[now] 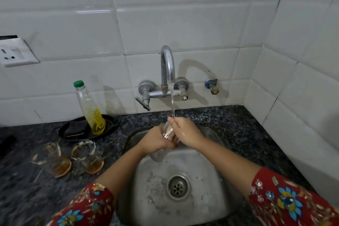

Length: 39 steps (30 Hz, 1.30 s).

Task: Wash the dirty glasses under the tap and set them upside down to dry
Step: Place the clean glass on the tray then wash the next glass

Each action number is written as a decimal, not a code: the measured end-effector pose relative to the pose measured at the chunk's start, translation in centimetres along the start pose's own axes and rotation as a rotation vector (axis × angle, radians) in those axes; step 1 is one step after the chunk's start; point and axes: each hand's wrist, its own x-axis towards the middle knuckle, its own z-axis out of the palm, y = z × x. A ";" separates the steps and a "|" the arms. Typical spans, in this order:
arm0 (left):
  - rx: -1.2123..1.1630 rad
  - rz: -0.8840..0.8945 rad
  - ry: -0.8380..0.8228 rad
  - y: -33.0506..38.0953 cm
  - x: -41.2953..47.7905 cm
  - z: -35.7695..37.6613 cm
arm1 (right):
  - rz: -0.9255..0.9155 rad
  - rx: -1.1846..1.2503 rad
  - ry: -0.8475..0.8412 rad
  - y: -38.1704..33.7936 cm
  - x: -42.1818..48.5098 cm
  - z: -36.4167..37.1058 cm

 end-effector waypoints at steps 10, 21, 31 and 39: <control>-0.393 0.032 -0.302 -0.7 -0.1 -1.9 | -0.158 0.119 0.110 -0.2 -1.2 -0.3; -0.301 0.104 -0.241 0.1 -0.1 -1.7 | -0.182 0.127 0.106 0.3 -0.9 -0.3; -0.090 0.131 -0.050 0.5 0.1 -1.1 | -0.030 0.105 0.040 -0.6 0.2 -0.5; -0.118 0.075 0.011 0.0 -0.6 1.4 | 0.342 0.291 0.158 -0.8 0.7 1.3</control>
